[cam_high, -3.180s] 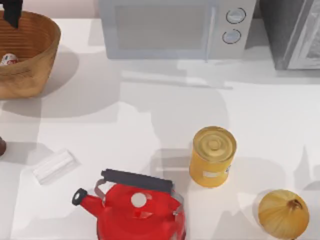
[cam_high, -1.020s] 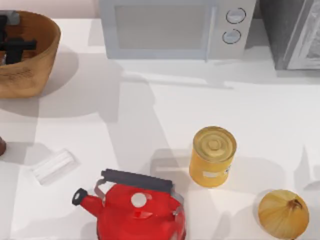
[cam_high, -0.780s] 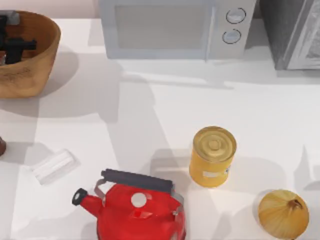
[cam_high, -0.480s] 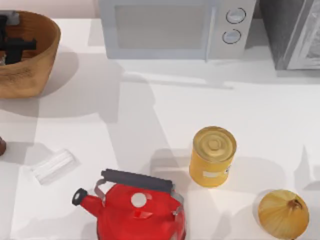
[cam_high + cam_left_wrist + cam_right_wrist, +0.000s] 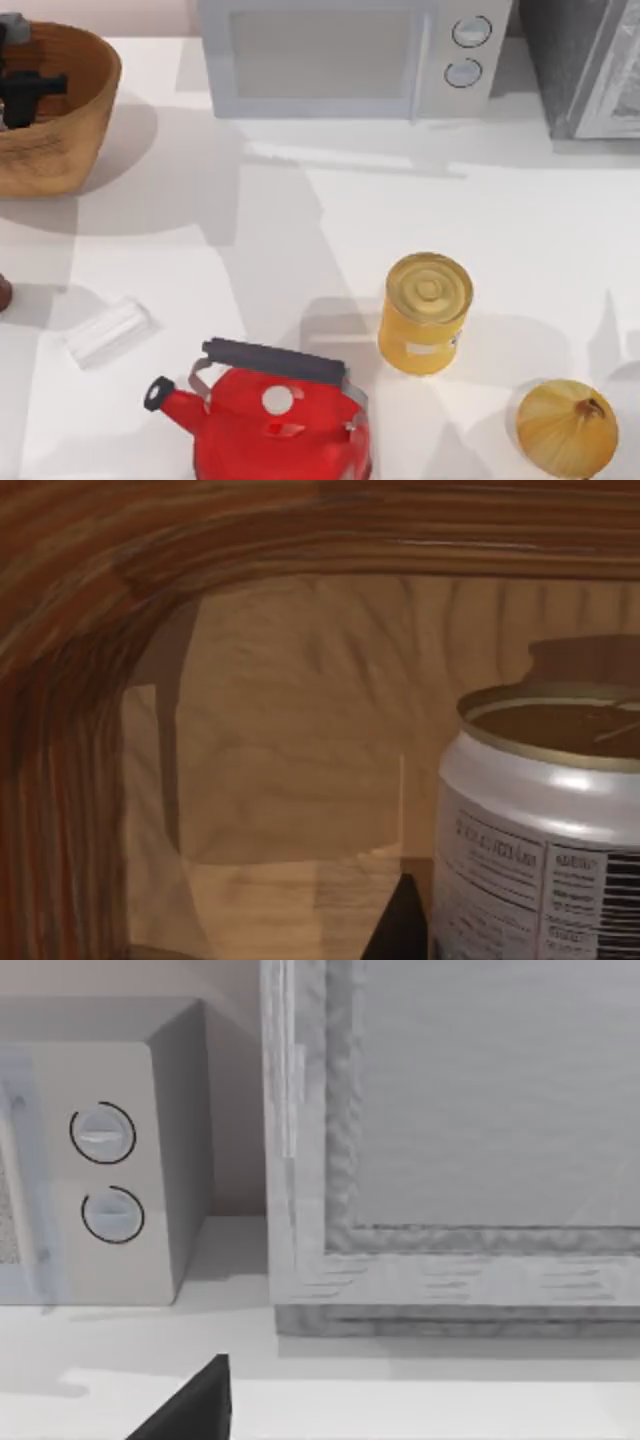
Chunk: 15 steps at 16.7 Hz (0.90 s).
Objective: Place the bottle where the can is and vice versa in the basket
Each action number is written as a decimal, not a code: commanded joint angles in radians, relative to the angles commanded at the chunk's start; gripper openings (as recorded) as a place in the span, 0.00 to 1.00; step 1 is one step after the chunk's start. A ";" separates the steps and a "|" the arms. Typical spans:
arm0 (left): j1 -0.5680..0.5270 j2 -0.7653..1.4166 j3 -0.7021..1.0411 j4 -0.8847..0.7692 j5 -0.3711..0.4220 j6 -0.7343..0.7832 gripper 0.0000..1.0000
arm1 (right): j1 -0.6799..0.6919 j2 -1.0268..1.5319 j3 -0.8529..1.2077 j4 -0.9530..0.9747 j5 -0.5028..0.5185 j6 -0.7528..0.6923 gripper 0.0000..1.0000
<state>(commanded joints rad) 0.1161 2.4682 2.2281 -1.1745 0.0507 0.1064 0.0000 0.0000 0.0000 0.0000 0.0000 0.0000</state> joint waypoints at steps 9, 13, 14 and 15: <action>0.033 -0.716 -0.614 0.374 -0.068 -0.078 0.00 | 0.000 0.000 0.000 0.000 0.000 0.000 1.00; 0.023 -1.275 -1.046 0.591 -0.079 -0.097 0.00 | 0.000 0.000 0.000 0.000 0.000 0.000 1.00; 0.014 -1.417 -1.161 0.648 -0.078 -0.099 0.00 | 0.000 0.000 0.000 0.000 0.000 0.000 1.00; 0.004 -1.553 -1.278 0.705 -0.077 -0.099 0.00 | 0.000 0.000 0.000 0.000 0.000 0.000 1.00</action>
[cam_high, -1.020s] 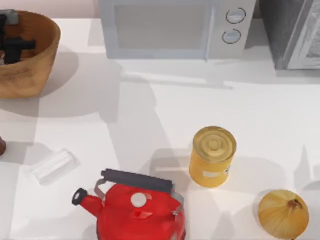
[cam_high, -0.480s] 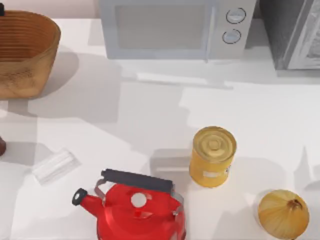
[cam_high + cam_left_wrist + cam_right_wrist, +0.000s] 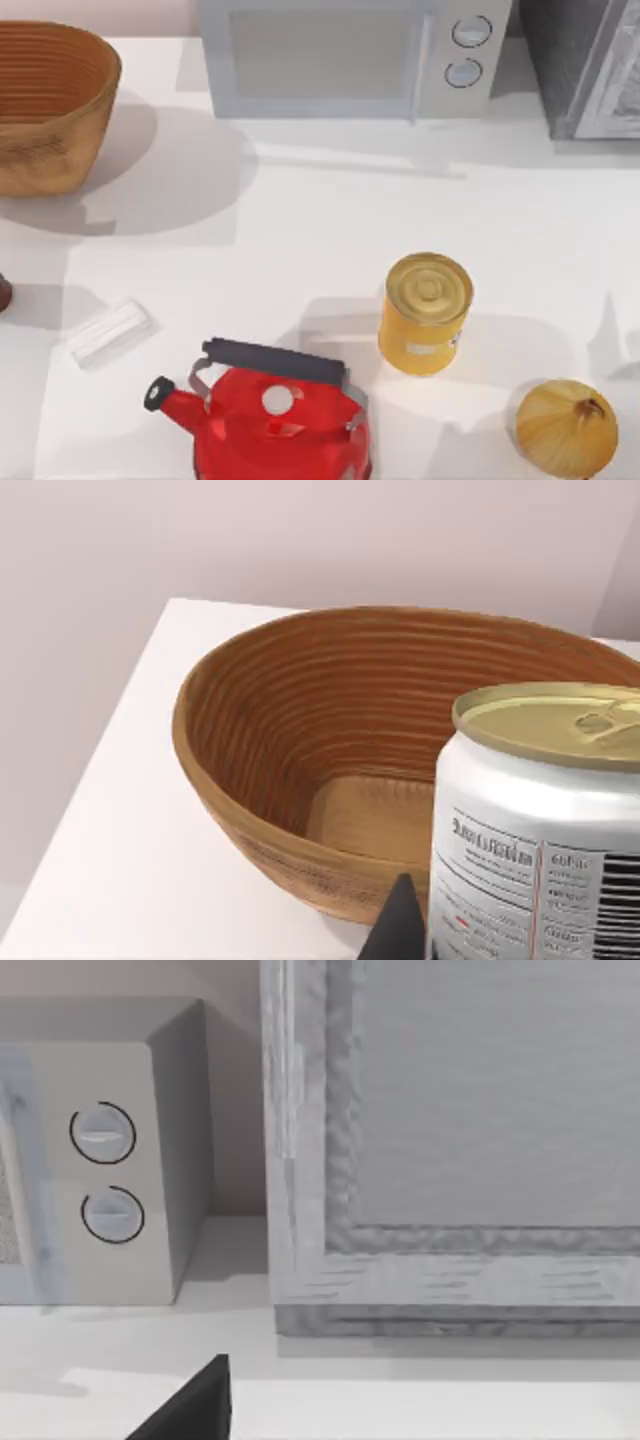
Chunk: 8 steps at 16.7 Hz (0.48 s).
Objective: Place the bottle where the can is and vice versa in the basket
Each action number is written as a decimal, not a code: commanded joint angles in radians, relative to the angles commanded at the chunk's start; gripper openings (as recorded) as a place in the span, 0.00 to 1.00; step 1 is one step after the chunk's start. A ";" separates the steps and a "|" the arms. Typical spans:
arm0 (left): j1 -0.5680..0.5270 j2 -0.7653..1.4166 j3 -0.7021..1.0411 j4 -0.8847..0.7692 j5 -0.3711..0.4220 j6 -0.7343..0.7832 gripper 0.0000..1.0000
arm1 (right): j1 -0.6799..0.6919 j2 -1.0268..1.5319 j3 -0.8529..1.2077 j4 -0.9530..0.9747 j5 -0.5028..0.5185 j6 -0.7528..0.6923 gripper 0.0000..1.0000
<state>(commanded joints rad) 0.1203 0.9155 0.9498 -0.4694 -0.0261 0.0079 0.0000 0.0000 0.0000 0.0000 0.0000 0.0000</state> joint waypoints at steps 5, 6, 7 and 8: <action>-0.062 -0.549 -0.548 0.250 0.015 0.007 0.00 | 0.000 0.000 0.000 0.000 0.000 0.000 1.00; -0.073 -0.628 -0.633 0.292 0.018 0.006 0.00 | 0.000 0.000 0.000 0.000 0.000 0.000 1.00; -0.083 -0.698 -0.709 0.329 0.019 0.005 0.00 | 0.000 0.000 0.000 0.000 0.000 0.000 1.00; -0.092 -0.759 -0.775 0.363 0.020 0.003 0.00 | 0.000 0.000 0.000 0.000 0.000 0.000 1.00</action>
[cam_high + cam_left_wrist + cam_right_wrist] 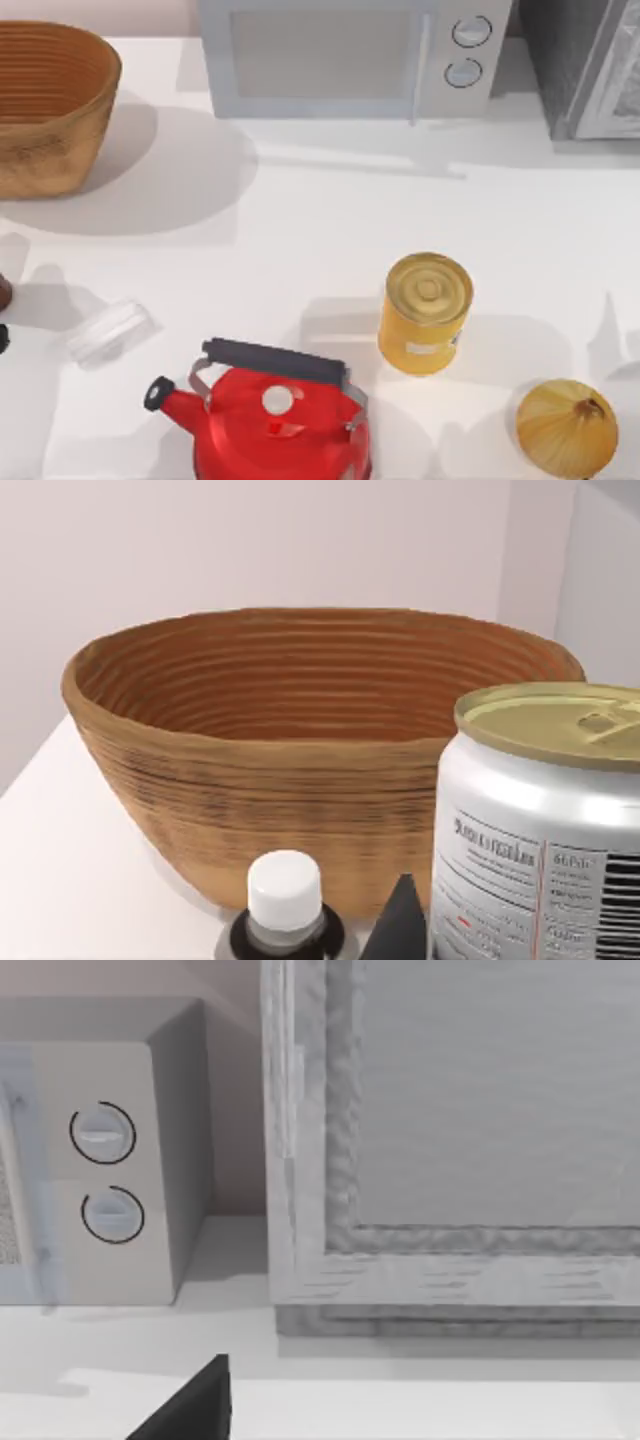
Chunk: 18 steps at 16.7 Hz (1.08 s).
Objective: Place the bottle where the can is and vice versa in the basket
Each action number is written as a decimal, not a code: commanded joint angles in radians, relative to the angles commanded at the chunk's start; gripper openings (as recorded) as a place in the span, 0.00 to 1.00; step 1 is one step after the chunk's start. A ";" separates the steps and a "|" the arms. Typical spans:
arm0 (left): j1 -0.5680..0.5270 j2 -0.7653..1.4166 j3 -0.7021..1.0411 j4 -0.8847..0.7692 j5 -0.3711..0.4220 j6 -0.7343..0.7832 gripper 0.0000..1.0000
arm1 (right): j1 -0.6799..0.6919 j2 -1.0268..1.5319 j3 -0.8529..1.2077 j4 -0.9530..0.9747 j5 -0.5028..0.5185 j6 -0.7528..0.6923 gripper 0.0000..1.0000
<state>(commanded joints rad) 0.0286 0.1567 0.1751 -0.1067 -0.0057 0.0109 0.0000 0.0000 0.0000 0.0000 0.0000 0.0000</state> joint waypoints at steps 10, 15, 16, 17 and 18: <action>-0.025 -0.152 -0.175 0.104 0.005 -0.009 0.00 | 0.000 0.000 0.000 0.000 0.000 0.000 1.00; -0.036 -0.057 -0.127 0.155 0.052 -0.008 0.00 | 0.000 0.000 0.000 0.000 0.000 0.000 1.00; -0.043 -0.008 -0.103 0.180 0.077 -0.008 0.00 | 0.000 0.000 0.000 0.000 0.000 0.000 1.00; -0.050 0.049 -0.075 0.209 0.105 -0.007 0.00 | 0.000 0.000 0.000 0.000 0.000 0.000 1.00; -0.059 0.113 -0.044 0.242 0.138 -0.006 0.00 | 0.000 0.000 0.000 0.000 0.000 0.000 1.00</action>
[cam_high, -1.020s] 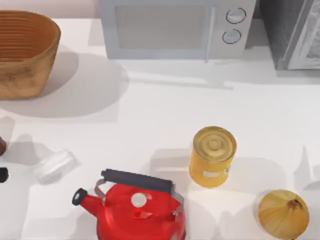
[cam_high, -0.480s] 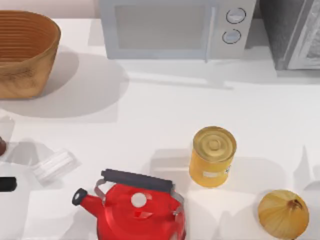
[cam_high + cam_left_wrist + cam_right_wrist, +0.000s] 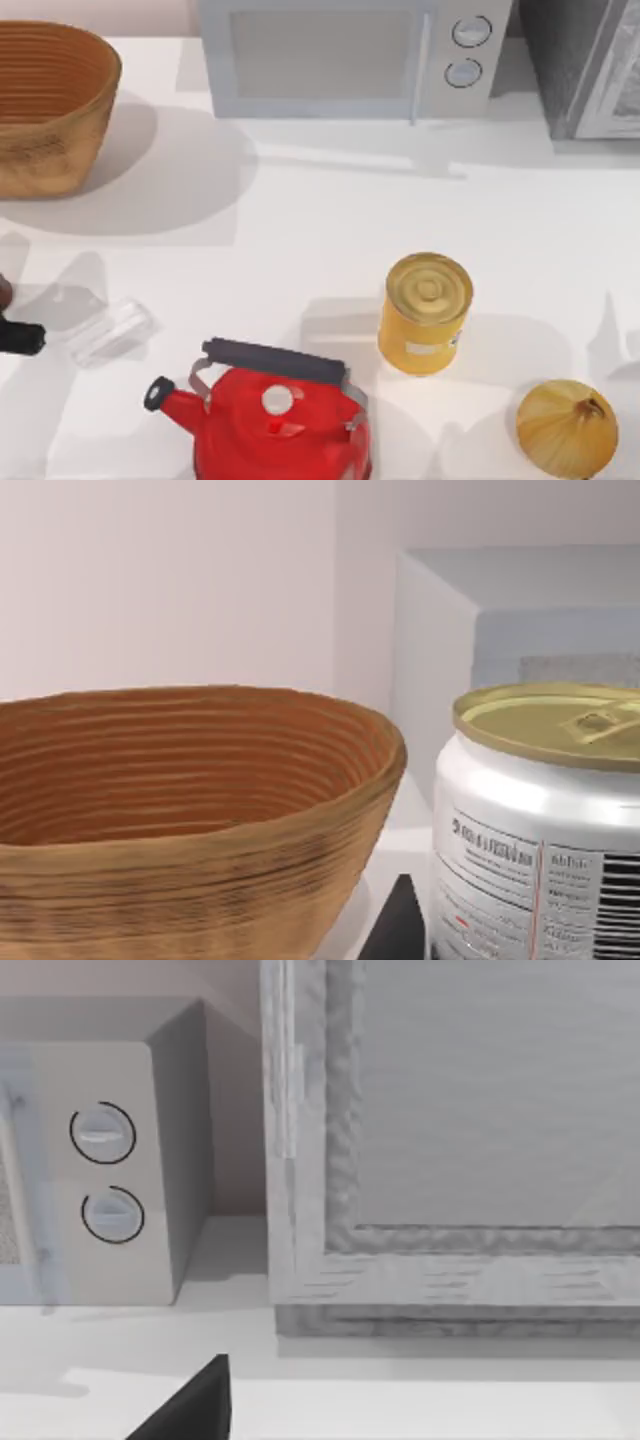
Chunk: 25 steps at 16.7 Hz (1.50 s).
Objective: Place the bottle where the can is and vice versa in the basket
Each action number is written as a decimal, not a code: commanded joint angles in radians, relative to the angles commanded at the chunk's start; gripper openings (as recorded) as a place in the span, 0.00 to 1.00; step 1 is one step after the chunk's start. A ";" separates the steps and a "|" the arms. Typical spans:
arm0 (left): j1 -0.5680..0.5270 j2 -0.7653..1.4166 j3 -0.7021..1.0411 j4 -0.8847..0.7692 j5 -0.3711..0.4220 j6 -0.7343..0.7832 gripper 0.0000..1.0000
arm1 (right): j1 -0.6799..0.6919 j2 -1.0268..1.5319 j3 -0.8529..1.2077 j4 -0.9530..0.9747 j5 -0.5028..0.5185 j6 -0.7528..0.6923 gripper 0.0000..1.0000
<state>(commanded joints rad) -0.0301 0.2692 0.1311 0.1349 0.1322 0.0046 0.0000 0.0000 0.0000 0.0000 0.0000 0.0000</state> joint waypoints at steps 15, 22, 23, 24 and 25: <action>-0.183 1.399 0.675 0.706 0.705 0.014 0.00 | 0.000 0.000 0.000 0.000 0.000 0.000 1.00; -0.258 1.972 0.952 0.996 0.993 0.021 0.00 | 0.000 0.000 0.000 0.000 0.000 0.000 1.00; -0.266 2.035 0.982 1.028 1.025 0.022 0.00 | 0.000 0.000 0.000 0.000 0.000 0.000 1.00; -0.274 2.092 1.011 1.058 1.054 0.022 0.00 | 0.000 0.000 0.000 0.000 0.000 0.000 1.00; -0.281 2.142 1.035 1.083 1.080 0.023 0.00 | 0.000 0.000 0.000 0.000 0.000 0.000 1.00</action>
<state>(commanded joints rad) -0.3107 2.4117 1.1661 1.2181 1.2119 0.0278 0.0000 0.0000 0.0000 0.0000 0.0000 0.0000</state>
